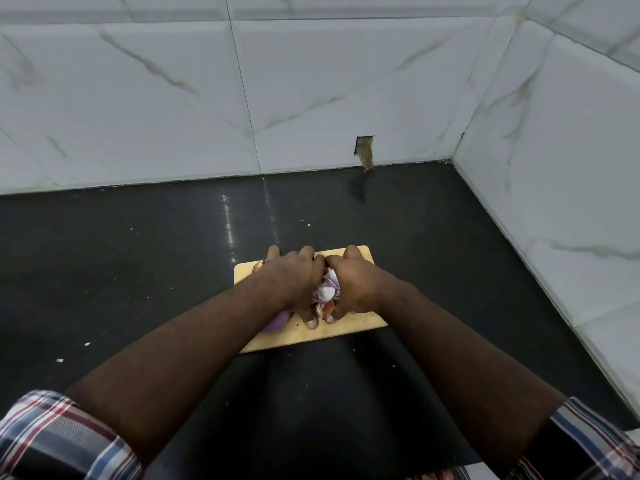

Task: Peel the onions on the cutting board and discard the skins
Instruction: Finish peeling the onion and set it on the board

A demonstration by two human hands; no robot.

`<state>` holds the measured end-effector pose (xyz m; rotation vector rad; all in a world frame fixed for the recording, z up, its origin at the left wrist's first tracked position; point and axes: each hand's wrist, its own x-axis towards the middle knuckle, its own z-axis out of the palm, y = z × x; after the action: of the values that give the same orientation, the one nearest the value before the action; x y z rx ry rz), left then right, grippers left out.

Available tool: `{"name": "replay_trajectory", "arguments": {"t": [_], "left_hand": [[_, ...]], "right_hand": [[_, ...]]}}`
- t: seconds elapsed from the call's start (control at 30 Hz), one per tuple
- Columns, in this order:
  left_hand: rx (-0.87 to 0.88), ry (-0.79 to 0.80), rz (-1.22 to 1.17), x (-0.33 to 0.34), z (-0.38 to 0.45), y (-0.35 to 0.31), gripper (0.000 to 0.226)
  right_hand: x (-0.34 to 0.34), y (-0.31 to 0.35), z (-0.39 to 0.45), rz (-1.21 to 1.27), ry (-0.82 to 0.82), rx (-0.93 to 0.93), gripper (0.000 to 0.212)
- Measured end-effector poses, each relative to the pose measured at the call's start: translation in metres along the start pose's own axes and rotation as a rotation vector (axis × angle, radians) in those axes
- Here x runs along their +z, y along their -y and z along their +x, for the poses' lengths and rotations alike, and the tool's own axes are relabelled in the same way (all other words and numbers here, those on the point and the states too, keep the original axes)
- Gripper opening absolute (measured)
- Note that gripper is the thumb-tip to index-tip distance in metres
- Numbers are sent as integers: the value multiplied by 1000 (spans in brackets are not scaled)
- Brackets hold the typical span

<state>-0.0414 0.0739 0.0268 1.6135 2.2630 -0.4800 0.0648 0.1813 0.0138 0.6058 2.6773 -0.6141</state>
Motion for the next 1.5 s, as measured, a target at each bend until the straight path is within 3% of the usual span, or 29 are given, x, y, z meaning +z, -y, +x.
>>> {"name": "replay_trajectory", "arguments": {"t": [0.13, 0.33, 0.47, 0.6, 0.83, 0.93, 1.1, 1.33, 1.5], "left_hand": [[-12, -36, -50, -1, 4, -1, 66], [-60, -60, -160, -10, 7, -8, 28], [-79, -94, -247, -7, 10, -11, 16], [-77, -111, -354, -10, 11, -15, 23], [-116, -196, -553, -10, 7, -15, 22], [-112, -220, -575, -15, 4, -15, 15], [-100, -230, -576, -16, -2, -18, 22], [-94, -282, -642, -13, -6, -19, 19], [-73, -345, -661, -11, -8, -20, 21]], "right_hand": [[2, 2, -1, 19, -7, -20, 83], [8, 2, 0, 206, -79, -92, 15], [5, 6, -7, 456, -122, -35, 13], [6, -1, -11, 572, -148, -5, 16], [2, -9, -23, 943, -121, -107, 17], [0, -11, -22, 1011, -60, -130, 18], [-5, -12, -20, 1221, 82, -68, 23], [-6, -6, -24, 1251, 56, -83, 16], [-2, -5, -23, 1179, -80, -110, 20]]}}
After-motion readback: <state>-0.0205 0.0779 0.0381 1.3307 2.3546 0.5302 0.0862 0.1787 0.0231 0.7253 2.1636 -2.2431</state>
